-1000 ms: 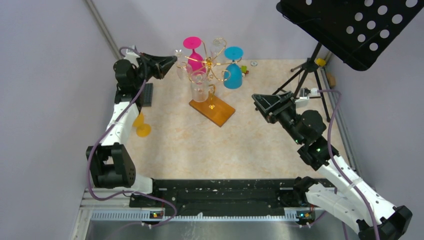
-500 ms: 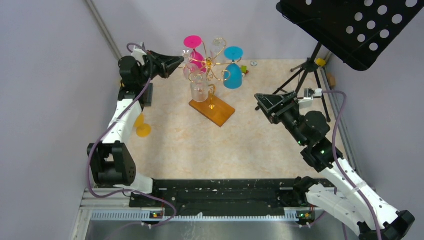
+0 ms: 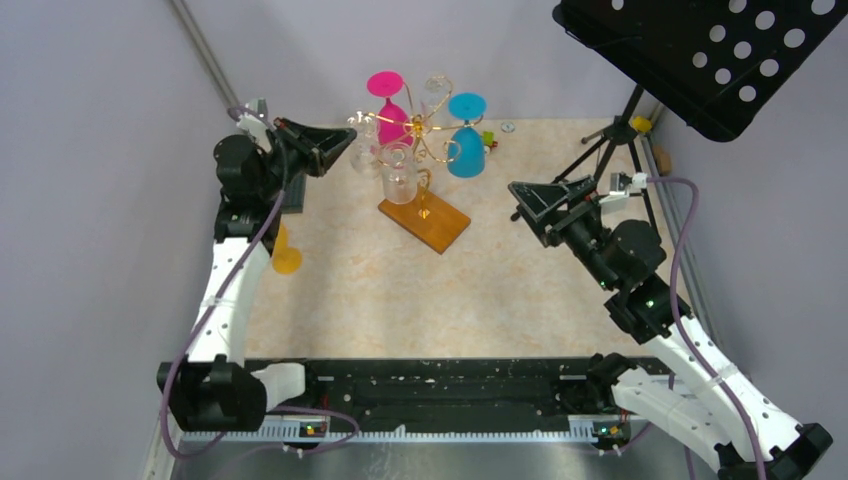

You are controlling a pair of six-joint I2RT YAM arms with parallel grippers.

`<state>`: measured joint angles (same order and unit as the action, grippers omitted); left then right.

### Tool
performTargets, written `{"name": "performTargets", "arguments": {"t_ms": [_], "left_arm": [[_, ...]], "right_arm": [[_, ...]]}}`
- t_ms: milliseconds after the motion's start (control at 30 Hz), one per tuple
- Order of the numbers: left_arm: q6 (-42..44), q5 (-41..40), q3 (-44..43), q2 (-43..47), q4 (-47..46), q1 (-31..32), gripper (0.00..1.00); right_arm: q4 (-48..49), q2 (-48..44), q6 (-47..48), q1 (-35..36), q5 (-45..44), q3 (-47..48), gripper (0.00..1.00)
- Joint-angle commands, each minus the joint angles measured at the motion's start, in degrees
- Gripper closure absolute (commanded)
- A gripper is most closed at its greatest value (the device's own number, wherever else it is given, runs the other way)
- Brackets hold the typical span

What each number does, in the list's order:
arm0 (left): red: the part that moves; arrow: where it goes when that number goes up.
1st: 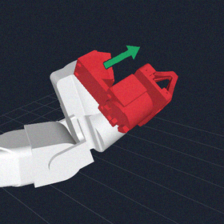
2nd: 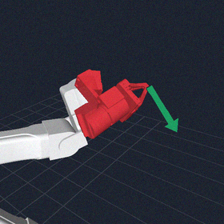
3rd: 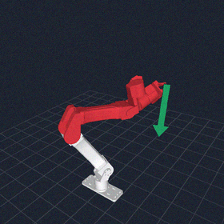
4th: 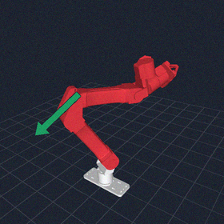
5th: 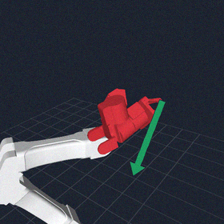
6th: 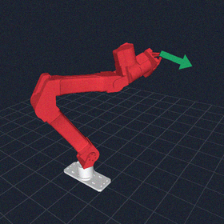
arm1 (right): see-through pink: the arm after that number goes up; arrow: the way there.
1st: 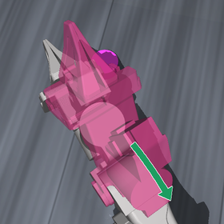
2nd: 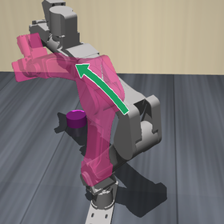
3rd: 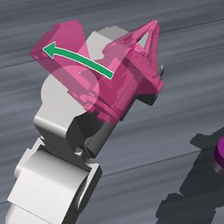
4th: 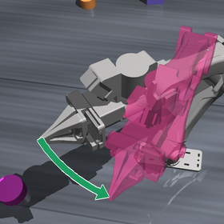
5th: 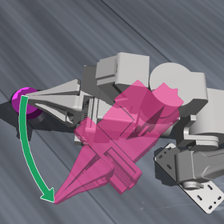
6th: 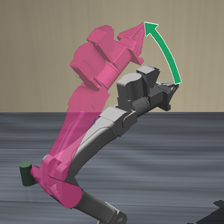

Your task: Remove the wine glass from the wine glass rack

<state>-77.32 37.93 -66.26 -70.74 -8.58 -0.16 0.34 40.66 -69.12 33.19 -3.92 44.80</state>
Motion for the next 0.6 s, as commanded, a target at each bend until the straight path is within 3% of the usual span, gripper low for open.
{"name": "performTargets", "arguments": {"t_ms": [0, 400, 567], "left_arm": [[6.3, -5.7, -0.3, 7.7, 4.8, -0.1, 1.00], [6.5, -10.6, -2.1, 19.1, 10.0, -0.1, 1.00], [2.2, -8.8, -3.7, 22.2, 9.4, -0.1, 1.00]], "right_arm": [[2.9, 0.4, -0.3, -0.3, 2.2, 1.6, 0.04], [17.7, 4.7, -1.0, 0.9, 10.0, -2.4, 0.03], [28.0, 9.0, 0.2, 4.0, 11.1, -2.6, 0.02]]}}
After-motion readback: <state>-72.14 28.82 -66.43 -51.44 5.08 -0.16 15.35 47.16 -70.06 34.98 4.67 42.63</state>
